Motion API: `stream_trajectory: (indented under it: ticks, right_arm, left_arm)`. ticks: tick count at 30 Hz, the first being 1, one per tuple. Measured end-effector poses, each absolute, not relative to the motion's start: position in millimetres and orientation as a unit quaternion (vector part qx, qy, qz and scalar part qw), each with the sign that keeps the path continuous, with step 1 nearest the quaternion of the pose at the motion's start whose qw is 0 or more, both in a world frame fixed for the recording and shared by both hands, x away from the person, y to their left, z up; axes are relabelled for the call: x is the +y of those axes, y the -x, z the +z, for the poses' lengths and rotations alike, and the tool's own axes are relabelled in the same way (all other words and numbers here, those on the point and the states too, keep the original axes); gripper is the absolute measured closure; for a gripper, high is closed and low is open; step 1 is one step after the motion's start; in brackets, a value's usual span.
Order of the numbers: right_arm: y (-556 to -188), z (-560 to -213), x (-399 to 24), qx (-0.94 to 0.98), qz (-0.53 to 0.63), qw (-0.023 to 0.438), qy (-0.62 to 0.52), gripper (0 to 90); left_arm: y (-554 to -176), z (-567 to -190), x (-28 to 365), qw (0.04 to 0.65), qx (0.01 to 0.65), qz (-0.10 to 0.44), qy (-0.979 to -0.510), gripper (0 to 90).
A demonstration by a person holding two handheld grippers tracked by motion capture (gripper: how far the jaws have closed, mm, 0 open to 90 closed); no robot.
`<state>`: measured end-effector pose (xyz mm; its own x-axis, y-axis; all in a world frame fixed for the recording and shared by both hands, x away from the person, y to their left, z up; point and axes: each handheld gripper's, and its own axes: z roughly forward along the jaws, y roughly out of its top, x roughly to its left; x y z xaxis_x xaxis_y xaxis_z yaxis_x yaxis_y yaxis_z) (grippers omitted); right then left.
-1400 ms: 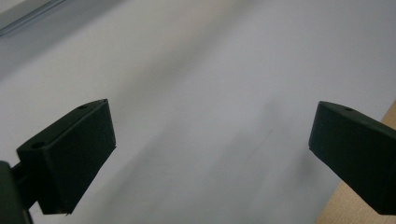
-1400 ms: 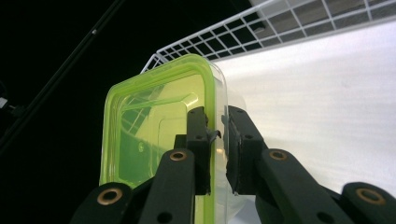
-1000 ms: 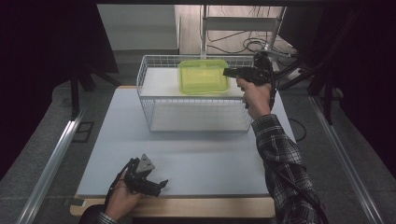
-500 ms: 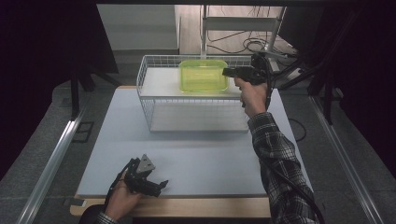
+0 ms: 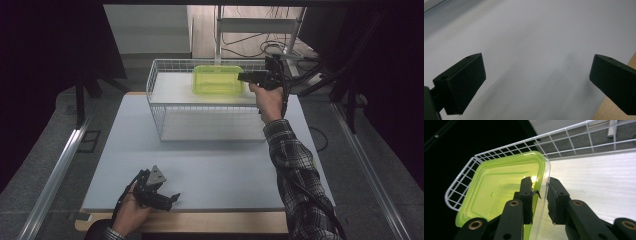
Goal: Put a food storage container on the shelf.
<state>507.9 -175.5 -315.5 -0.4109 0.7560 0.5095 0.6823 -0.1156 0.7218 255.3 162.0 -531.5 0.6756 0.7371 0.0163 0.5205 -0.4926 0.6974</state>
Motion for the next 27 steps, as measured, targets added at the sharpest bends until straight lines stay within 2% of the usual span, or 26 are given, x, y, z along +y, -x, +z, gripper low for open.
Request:
stream_trajectory:
  ticks: [4,15,27]
  right_arm:
    - [-510,-316,-173,0.675,0.498,0.056,-0.541,70.9]
    - [-513,-319,-174,0.68,0.49,0.06,-0.542,61.9]
    - [-503,-309,-182,0.688,0.503,0.051,-0.52,44.7]
  left_arm:
    - [-255,-532,162,0.341,0.369,0.158,-0.85,0.2]
    - [-255,-532,162,0.34,0.369,0.157,-0.851,0.3]
    - [-255,-531,162,0.342,0.37,0.159,-0.849,0.7]
